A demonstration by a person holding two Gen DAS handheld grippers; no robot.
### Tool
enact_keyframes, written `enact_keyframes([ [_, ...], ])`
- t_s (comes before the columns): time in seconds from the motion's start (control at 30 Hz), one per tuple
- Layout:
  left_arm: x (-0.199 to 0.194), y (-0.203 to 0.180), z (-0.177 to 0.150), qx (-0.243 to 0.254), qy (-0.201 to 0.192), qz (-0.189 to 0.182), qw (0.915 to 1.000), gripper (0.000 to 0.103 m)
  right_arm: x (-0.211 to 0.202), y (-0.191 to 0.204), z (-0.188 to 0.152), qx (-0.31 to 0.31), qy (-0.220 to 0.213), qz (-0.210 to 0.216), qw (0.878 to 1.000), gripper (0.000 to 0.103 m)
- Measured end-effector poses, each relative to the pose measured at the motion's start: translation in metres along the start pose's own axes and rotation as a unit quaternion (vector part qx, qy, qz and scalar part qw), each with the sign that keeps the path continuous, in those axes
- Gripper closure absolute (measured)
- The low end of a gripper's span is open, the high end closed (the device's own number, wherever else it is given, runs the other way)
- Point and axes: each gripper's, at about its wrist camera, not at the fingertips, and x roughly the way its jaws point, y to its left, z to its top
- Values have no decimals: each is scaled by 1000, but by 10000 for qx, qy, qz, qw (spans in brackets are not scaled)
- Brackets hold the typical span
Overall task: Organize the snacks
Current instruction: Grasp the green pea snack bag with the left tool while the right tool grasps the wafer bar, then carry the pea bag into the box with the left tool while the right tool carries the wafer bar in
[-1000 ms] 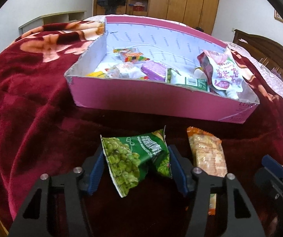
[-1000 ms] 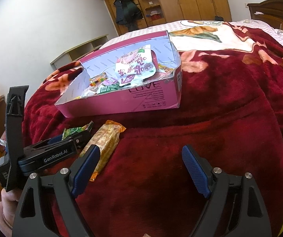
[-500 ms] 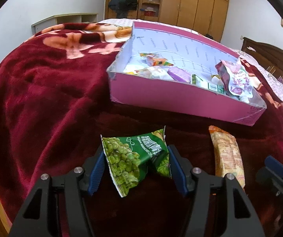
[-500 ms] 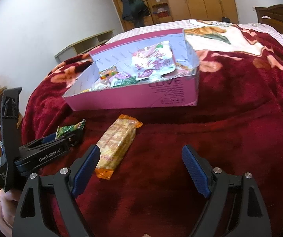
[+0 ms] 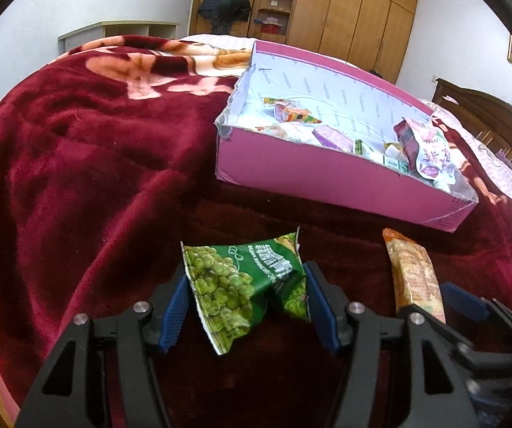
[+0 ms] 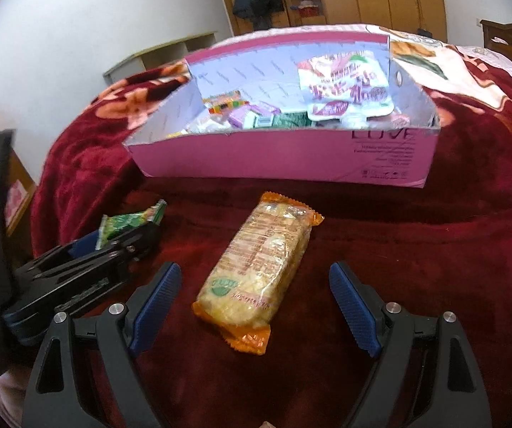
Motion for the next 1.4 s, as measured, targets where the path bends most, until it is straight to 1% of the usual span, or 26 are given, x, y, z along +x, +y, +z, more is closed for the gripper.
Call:
enact_keyframes([
  [0.03, 0, 0, 0, 13, 5, 7, 10000, 39, 5, -2, 0, 55, 79, -86, 9999, 16],
  [0.1, 1, -1, -1, 33, 3, 10, 10000, 39, 8, -6, -1, 136, 134, -93, 9998, 19],
  [0.23, 2, -1, -2, 31, 9, 18, 10000, 38, 7, -11, -1, 225, 104, -104, 9996, 24],
  [0.3, 3, -2, -2, 32, 22, 44, 10000, 38, 7, -13, -1, 252, 96, -125, 9996, 32],
  [0.43, 4, -4, -3, 64, 52, 102, 9999, 38, 7, -18, -2, 333, 73, -132, 9993, 41],
  [0.57, 4, -7, -4, 128, 36, 176, 9998, 38, 4, -26, -4, 449, -5, -133, 9989, 56],
  [0.67, 2, -8, -4, 144, 13, 183, 9997, 39, 1, -33, -5, 592, -63, 8, 9982, 58],
  [0.83, -2, -7, -4, 125, -26, 197, 9997, 41, -5, -36, -6, 646, -142, 116, 9977, 60],
  [1.03, -8, -9, -6, 170, -58, 196, 9996, 43, -12, -38, -9, 687, -210, 191, 9972, 60],
  [1.4, -24, -18, -5, 280, -158, 84, 9994, 44, -28, -42, -16, 700, -318, 309, 9966, 60],
])
